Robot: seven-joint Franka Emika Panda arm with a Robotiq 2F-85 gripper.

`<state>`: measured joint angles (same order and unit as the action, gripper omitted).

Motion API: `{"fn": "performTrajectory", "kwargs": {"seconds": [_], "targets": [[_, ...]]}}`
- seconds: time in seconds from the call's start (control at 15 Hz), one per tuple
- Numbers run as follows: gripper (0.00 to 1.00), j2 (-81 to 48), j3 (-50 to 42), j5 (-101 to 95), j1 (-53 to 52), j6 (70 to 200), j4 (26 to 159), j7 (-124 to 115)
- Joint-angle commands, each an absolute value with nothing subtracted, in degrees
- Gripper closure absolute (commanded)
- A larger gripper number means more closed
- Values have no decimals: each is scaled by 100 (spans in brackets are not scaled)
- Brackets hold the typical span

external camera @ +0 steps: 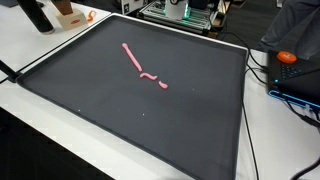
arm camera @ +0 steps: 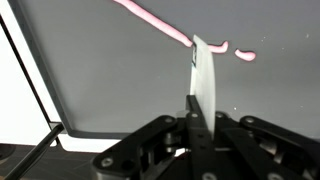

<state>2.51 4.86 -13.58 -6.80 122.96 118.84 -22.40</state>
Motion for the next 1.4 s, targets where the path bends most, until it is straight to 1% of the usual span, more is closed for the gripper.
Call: {"fn": "performTrajectory", "kwargs": {"seconds": [0.0,0.2,0.27,0.73,1.33], "targets": [[96,250,546,-1351,-621,12284,11873,-2234],[96,250,546,-1351,-621,12284,11869,-2234],[99,250,546,-1351,-621,12284,11869,-2234],[99,-484,324,-798,-395,12496,11865,-1852],[99,-1168,120,-238,-129,13485,12363,-937]]}}
